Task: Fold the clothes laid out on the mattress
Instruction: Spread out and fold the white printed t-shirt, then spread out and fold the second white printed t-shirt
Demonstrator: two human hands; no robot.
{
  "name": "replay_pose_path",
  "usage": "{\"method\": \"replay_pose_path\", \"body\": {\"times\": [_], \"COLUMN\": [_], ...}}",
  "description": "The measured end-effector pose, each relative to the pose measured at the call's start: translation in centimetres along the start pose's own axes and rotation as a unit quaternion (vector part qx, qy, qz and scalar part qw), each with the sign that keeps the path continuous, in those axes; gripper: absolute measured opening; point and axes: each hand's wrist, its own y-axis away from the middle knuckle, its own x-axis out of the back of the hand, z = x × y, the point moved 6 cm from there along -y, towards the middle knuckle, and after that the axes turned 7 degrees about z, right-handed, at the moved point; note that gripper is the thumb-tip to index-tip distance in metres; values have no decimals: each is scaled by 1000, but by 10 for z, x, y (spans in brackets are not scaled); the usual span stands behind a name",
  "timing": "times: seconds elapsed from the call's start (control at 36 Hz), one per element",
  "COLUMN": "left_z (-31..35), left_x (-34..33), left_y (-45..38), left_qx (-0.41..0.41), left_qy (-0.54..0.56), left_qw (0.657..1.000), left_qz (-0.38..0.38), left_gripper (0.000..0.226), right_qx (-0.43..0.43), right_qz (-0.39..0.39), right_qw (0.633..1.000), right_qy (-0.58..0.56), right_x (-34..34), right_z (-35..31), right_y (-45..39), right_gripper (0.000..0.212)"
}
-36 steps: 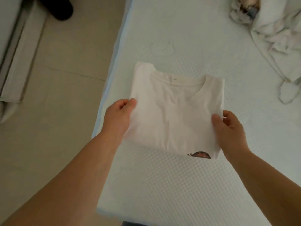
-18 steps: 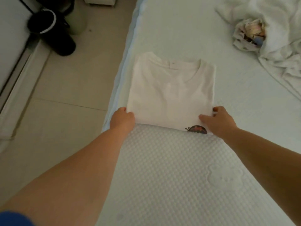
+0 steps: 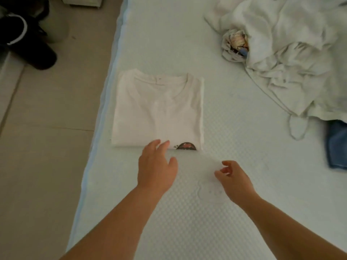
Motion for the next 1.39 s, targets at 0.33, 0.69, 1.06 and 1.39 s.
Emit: {"method": "replay_pose_path", "body": {"times": [0.33, 0.69, 1.06, 1.39], "left_z": [91, 59, 49, 75], "left_x": [-127, -189, -198, -135], "left_y": [-60, -76, -80, -61], "left_qx": [-107, -101, -105, -137], "left_qy": [-197, -253, -231, -137], "left_qw": [971, 958, 965, 970], "left_qz": [-77, -93, -73, -148], "left_gripper": [63, 70, 71, 79], "right_qx": [51, 245, 237, 265], "right_qz": [86, 171, 251, 186], "right_qw": [992, 940, 933, 933], "right_qy": [73, 167, 98, 160], "right_x": [147, 156, 149, 125], "right_z": [32, -120, -111, -21], "right_y": [-90, -270, -264, -61], "right_gripper": [28, 83, 26, 17]}}
